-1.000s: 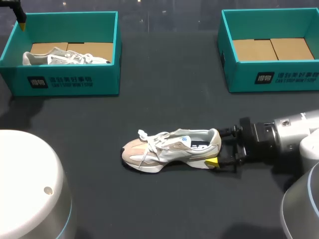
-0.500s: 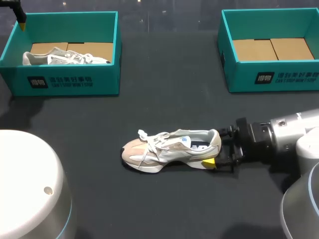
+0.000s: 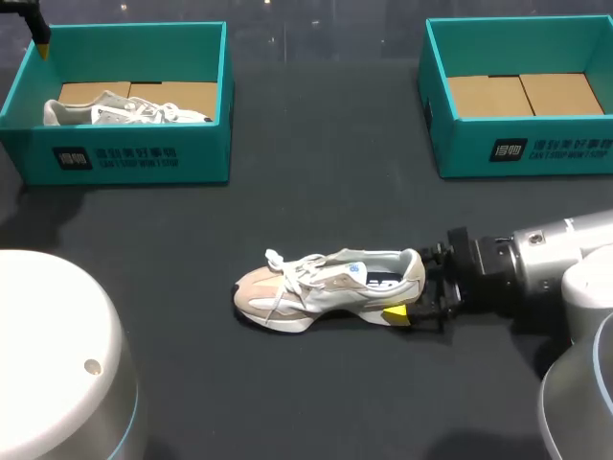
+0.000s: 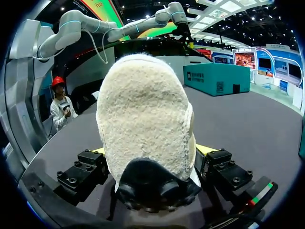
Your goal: Take the shoe out of the shoebox, open the shoe tongue, remove and reinsert the insole, then place the shoe into the shoebox
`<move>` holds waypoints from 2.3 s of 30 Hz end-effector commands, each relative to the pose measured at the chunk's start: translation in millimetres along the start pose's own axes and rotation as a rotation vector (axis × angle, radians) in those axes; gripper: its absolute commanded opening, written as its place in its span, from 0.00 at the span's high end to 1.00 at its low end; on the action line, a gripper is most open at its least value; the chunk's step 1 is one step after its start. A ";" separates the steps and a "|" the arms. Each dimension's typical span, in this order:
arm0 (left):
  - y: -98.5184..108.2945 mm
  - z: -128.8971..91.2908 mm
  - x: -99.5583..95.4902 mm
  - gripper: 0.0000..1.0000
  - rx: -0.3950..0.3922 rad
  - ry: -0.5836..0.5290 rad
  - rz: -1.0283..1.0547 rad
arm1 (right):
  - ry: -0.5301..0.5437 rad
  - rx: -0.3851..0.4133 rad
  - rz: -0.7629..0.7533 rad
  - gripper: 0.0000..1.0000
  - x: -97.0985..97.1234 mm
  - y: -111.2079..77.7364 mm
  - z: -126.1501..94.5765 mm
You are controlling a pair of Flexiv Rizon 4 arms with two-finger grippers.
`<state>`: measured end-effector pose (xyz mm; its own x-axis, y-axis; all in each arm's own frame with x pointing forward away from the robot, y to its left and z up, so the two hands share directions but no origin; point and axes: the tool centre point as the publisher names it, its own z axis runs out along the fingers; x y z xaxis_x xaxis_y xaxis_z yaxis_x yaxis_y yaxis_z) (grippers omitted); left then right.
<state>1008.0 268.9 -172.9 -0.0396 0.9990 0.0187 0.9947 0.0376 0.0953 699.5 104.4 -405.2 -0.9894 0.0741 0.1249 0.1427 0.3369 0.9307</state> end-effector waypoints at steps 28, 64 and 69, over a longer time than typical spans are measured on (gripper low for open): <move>-1.1 -0.3 0.5 0.00 -0.003 0.001 0.001 | 0.032 0.000 -0.030 1.00 -1.0 2.2 10.8; -92.7 13.3 -113.0 0.00 0.069 0.018 -1.428 | 0.032 0.000 -0.030 1.00 -1.0 2.2 10.8; -92.7 13.3 -113.0 0.00 0.069 0.018 -1.428 | 0.032 0.000 -0.030 1.00 -1.0 2.2 10.8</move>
<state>921.3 152.2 -197.1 -0.7918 0.6105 0.0186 0.6098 0.7884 0.0808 701.3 113.1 -405.9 -0.9937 0.0333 0.1071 0.1120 0.3351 0.9355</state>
